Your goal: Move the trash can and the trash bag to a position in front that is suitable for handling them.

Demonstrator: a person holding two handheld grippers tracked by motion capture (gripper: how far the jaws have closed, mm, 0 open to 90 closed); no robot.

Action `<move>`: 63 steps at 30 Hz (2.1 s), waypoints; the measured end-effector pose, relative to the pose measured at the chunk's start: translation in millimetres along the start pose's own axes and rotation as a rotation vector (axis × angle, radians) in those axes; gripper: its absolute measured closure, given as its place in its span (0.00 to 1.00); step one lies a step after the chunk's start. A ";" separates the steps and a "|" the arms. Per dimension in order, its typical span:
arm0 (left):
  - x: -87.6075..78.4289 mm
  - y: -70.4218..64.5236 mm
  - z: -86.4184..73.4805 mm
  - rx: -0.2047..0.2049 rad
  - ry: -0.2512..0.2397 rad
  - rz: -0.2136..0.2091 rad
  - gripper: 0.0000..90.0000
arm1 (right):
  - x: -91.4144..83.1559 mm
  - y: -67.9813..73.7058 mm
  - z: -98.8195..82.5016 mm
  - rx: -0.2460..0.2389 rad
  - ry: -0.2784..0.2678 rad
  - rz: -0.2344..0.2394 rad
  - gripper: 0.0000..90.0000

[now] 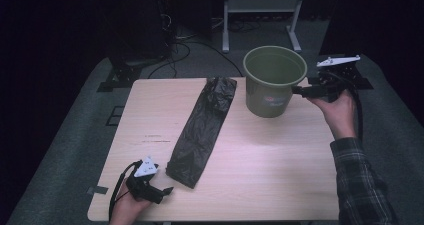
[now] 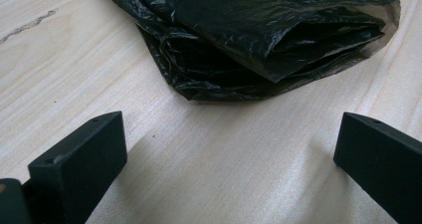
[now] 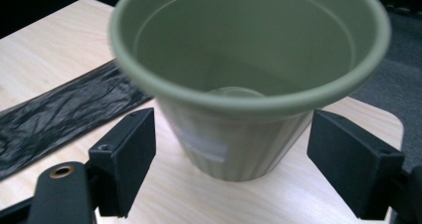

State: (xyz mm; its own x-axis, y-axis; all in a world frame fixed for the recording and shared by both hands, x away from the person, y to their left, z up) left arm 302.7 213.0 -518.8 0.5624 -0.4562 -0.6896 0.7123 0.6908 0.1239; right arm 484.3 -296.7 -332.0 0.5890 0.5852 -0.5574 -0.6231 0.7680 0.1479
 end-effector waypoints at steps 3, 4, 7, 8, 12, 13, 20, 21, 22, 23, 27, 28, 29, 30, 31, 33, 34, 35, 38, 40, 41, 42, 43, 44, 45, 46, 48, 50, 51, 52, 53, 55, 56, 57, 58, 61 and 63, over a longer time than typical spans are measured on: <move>0.0 -0.1 0.0 -0.001 0.000 -0.001 0.00 | 4.4 -11.1 8.2 0.021 0.009 -0.017 0.20; 0.0 -0.1 0.0 -0.001 0.000 -0.001 0.00 | 6.1 -13.8 10.3 0.024 0.016 -0.022 0.20; 0.0 -0.1 0.0 -0.001 0.000 -0.001 0.00 | 8.9 -18.9 15.3 0.032 0.014 -0.027 0.20; 0.0 -0.1 0.0 -0.001 0.001 -0.001 0.00 | 10.9 -22.3 18.2 0.034 0.021 -0.034 0.20; 0.0 -0.2 0.0 -0.002 0.000 -0.001 0.00 | 15.4 -30.7 24.2 0.053 0.021 -0.036 0.20; 0.0 -0.2 0.0 -0.001 0.000 -0.001 0.00 | 17.2 -34.8 25.8 0.068 0.030 -0.039 0.20; 0.0 -0.1 -0.1 0.000 0.001 -0.001 0.00 | 29.2 -45.3 25.2 0.107 0.071 -0.049 0.19; 0.0 -0.1 0.0 -0.001 0.000 -0.001 0.00 | 29.5 -45.7 25.1 0.107 0.068 -0.054 0.21; 0.0 -0.1 -0.1 -0.001 0.001 -0.001 0.00 | 29.0 -46.1 25.1 0.106 0.065 -0.058 0.23; 0.0 -0.1 -0.1 0.000 0.001 -0.001 0.00 | 28.6 -46.5 25.2 0.105 0.064 -0.064 0.24; 0.0 -0.1 -0.1 -0.001 0.001 -0.001 0.00 | 27.5 -47.2 25.1 0.113 0.061 -0.064 0.27; 0.0 -0.1 -0.1 -0.001 0.000 -0.001 0.00 | 27.7 -47.3 25.2 0.113 0.063 -0.065 0.28; 0.0 -0.1 0.0 -0.001 0.000 -0.001 0.00 | 27.9 -47.5 25.4 0.113 0.064 -0.067 0.28; 0.0 -0.1 -0.1 -0.001 0.001 -0.001 0.00 | 28.2 -47.6 25.5 0.113 0.064 -0.068 0.29; 0.0 -0.1 0.0 -0.001 0.000 -0.001 0.00 | 28.4 -47.8 25.4 0.116 0.062 -0.067 0.30; 0.0 -0.1 -0.1 -0.001 0.001 -0.001 0.00 | 29.1 -48.2 25.5 0.129 0.059 -0.057 0.32; 0.0 -0.3 -0.1 -0.003 0.001 -0.002 0.00 | 29.8 -48.3 25.7 0.133 0.060 -0.053 0.33; 0.0 -0.3 -0.1 -0.003 0.001 -0.002 0.00 | 30.5 -48.1 25.9 0.137 0.061 -0.048 0.34; 0.0 -0.2 -0.1 -0.002 0.001 -0.002 0.00 | 31.5 -46.9 27.4 0.133 0.061 -0.038 0.41; -0.1 -0.1 -0.1 0.000 0.002 -0.001 0.00 | 31.9 -45.2 28.6 0.123 0.065 -0.034 0.45; -0.1 0.0 -0.2 0.000 0.002 -0.001 0.00 | 32.4 -43.9 29.3 0.118 0.063 -0.030 0.48; -0.1 -0.1 -0.1 0.000 0.002 -0.001 0.00 | 32.8 -43.2 29.6 0.117 0.062 -0.027 0.49; -0.1 -0.1 -0.1 0.000 0.002 -0.001 0.00 | 33.2 -42.5 29.8 0.116 0.063 -0.022 0.51; 0.0 -0.3 -0.1 -0.002 0.001 -0.002 0.00 | 33.3 -41.9 29.9 0.117 0.061 -0.018 0.53; 0.0 -0.2 -0.1 -0.002 0.001 -0.001 0.00 | 34.0 -41.0 29.9 0.117 0.060 -0.011 0.54; -0.1 0.0 -0.1 0.001 0.002 -0.001 0.00 | 35.2 -40.3 30.0 0.116 0.063 -0.005 0.54; -0.1 0.1 -0.1 0.002 0.001 0.000 0.00 | 37.4 -38.9 30.3 0.116 0.076 0.001 0.54; 0.0 0.2 0.0 0.003 0.000 0.001 0.00 | 40.9 -35.8 32.4 0.113 0.100 0.002 0.55; 0.0 0.2 0.0 0.002 -0.001 0.001 0.00 | 42.2 -34.0 34.0 0.108 0.108 -0.001 0.57; 0.0 0.1 0.0 0.001 -0.001 0.001 0.00 | 44.0 -31.8 36.0 0.099 0.120 -0.006 0.59; 0.1 0.1 0.1 0.001 -0.001 0.001 0.00 | 45.0 -30.6 37.1 0.094 0.126 -0.009 0.60; 0.1 -0.1 0.1 -0.001 -0.001 0.000 0.00 | 48.1 -27.6 39.3 0.090 0.132 -0.004 0.62; 0.1 -0.1 0.1 -0.002 -0.002 0.000 0.00 | 49.0 -26.8 40.0 0.084 0.136 -0.003 0.64; 0.1 -0.1 0.1 -0.002 -0.002 0.000 0.00 | 50.5 -25.0 41.2 0.083 0.139 -0.001 0.65; 0.2 -0.2 0.1 -0.003 -0.003 0.000 0.00 | 51.3 -23.9 41.8 0.081 0.141 0.001 0.67; 0.1 -0.1 0.1 -0.002 -0.002 0.000 0.00 | 54.9 -19.1 44.2 0.071 0.153 0.015 0.72; 0.1 -0.2 0.1 -0.002 -0.002 0.000 0.00 | 57.7 -15.2 46.1 0.058 0.161 0.023 0.76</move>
State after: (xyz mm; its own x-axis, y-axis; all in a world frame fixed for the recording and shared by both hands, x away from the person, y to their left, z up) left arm 302.7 212.8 -518.8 0.5633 -0.4576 -0.6880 0.7116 0.6918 0.1225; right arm 551.5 -262.5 -328.7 0.4818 0.5576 -0.6760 -0.6020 0.7712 0.2070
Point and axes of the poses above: each handheld gripper's, and its own axes: x roughly forward along the jaws, z roughly out of its top, y roughly to its left, the point moved 5 cm from there along x, roughly forward along the jaws, and after that the axes turned 9 degrees about z, right-handed, at the moved point
